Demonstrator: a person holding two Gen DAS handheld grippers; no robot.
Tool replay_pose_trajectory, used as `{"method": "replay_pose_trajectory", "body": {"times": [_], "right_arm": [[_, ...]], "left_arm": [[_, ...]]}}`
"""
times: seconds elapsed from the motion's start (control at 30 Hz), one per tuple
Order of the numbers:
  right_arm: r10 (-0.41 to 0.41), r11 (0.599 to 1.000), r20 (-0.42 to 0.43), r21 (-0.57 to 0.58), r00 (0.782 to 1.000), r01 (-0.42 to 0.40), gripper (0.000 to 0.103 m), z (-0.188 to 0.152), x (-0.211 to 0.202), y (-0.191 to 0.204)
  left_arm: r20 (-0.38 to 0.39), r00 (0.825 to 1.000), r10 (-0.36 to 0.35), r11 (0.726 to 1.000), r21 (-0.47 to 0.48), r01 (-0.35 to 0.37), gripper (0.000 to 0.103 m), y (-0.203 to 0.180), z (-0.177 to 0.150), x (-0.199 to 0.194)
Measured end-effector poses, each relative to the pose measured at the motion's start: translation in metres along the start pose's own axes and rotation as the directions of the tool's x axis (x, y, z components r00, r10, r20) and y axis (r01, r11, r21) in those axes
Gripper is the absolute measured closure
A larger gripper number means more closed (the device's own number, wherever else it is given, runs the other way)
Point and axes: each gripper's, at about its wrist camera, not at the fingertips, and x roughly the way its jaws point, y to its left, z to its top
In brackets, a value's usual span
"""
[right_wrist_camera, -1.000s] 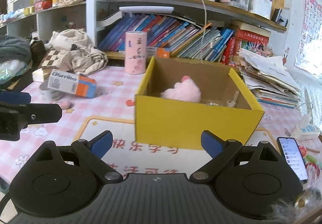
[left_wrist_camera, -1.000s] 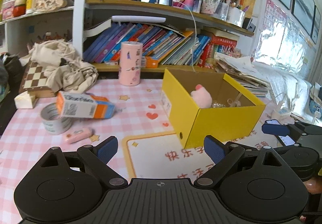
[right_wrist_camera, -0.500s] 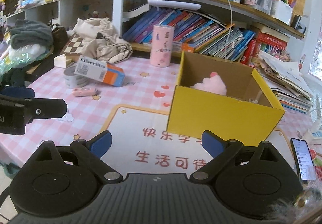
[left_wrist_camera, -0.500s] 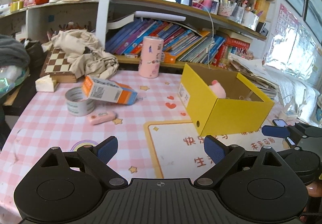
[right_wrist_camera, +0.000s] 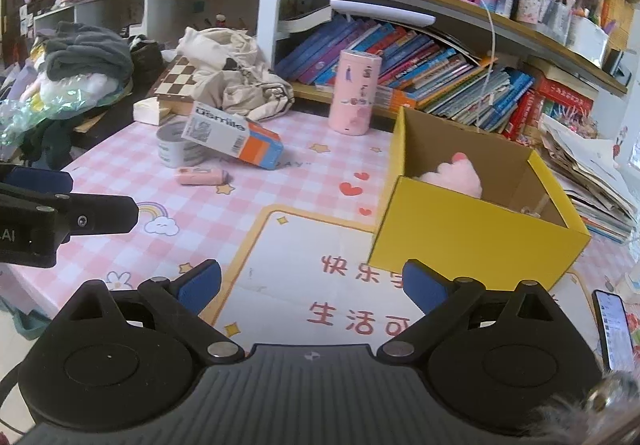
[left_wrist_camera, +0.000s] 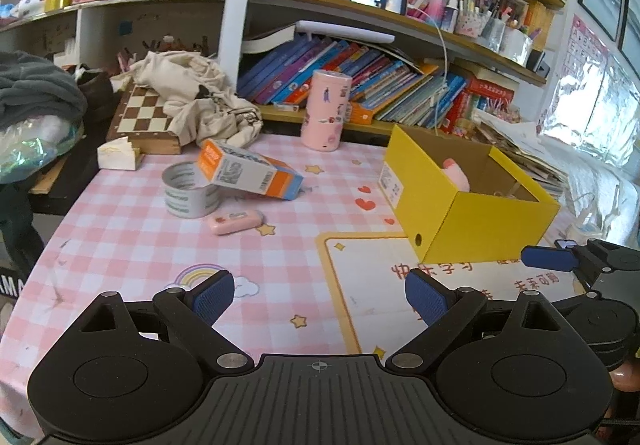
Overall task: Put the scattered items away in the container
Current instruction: 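Withdraw both tools from the yellow box toward the remaining items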
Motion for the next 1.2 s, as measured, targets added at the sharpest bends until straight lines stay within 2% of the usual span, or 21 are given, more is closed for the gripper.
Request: {"method": "replay_pose_trajectory", "body": {"times": [0.2, 0.4, 0.77, 1.2], "right_arm": [[0.023, 1.0, -0.01, -0.005, 1.0, -0.023, 0.005, 0.002, 0.003, 0.01], [0.068, 0.997, -0.055, -0.018, 0.996, -0.069, 0.004, 0.005, 0.01, 0.021], [0.105, 0.992, -0.047, -0.063, 0.993, -0.107, 0.003, 0.015, 0.018, 0.037], [0.151, 0.984, -0.076, -0.084, 0.986, -0.158, 0.003, 0.024, 0.045, 0.039]], "left_arm": [[-0.018, 1.0, 0.013, 1.0, -0.013, -0.013, 0.008, 0.011, -0.004, -0.003], [-0.034, 0.999, 0.027, 0.999, -0.037, -0.028, 0.008, 0.021, -0.007, -0.007], [-0.031, 0.997, 0.072, 0.995, -0.07, -0.074, 0.008, 0.035, -0.008, -0.012], [-0.061, 0.993, 0.105, 0.99, -0.091, -0.11, 0.008, 0.043, -0.003, 0.007]]}}
